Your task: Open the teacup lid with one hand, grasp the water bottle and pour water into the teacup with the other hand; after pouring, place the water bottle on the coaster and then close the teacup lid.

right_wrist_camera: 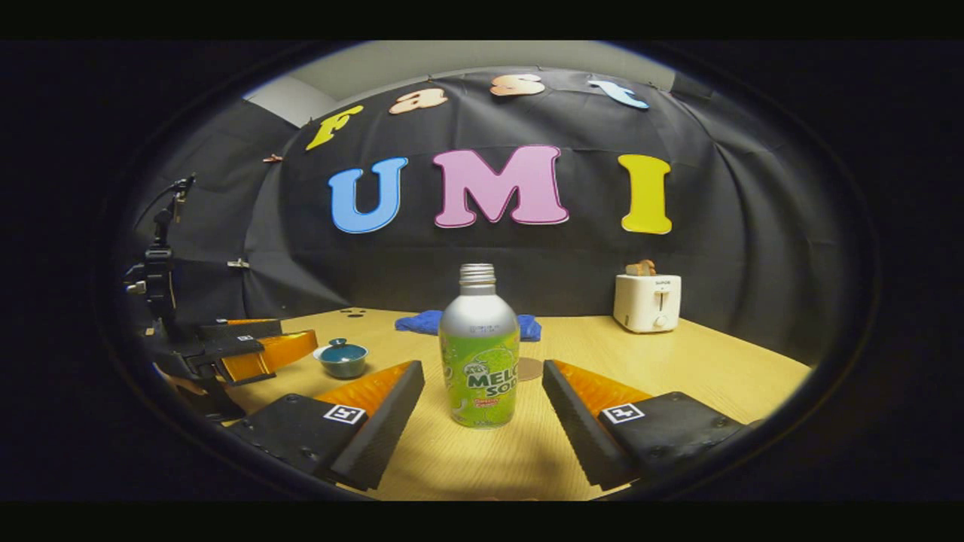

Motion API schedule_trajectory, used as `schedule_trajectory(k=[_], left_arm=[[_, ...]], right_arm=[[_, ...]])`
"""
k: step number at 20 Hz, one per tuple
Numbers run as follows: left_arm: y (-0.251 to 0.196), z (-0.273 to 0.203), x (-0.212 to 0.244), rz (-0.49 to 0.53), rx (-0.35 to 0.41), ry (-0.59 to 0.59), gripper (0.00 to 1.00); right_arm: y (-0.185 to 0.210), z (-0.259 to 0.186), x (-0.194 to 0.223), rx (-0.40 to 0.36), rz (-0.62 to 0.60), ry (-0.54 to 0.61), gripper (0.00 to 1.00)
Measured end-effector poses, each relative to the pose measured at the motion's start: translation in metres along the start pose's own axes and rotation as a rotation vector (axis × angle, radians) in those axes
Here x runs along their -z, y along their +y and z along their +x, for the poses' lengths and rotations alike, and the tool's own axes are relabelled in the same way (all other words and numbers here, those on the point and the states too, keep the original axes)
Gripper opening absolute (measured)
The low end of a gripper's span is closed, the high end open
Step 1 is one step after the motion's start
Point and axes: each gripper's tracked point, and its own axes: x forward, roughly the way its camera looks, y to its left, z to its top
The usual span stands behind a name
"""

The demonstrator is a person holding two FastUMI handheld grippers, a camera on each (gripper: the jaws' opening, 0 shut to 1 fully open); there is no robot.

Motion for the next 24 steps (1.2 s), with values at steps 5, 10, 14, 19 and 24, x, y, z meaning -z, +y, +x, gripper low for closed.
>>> schedule_trajectory(k=[5, 10, 14, 19, 24], left_arm=[[-0.003, 0.001, 0.0, 0.0, 0.018, -0.002, 0.98], [-0.003, 0.016, 0.002, 0.005, 0.046, 0.007, 0.98], [-0.001, 0.037, 0.005, 0.039, 0.047, 0.037, 0.97], [-0.006, 0.062, 0.017, 0.046, 0.072, 0.118, 0.89], [-0.012, 0.073, 0.023, 0.085, 0.095, 0.147, 0.78]], right_arm=[[-0.001, 0.0, 0.0, 0.005, 0.0, 0.001, 0.98], [-0.001, 0.001, 0.0, 0.011, 0.001, 0.002, 0.98], [0.0, 0.002, 0.001, -0.005, 0.001, 0.003, 0.98], [0.0, 0.003, 0.0, 0.002, 0.0, 0.004, 0.98], [0.0, 0.014, -0.001, 0.001, 0.0, 0.005, 0.98]])
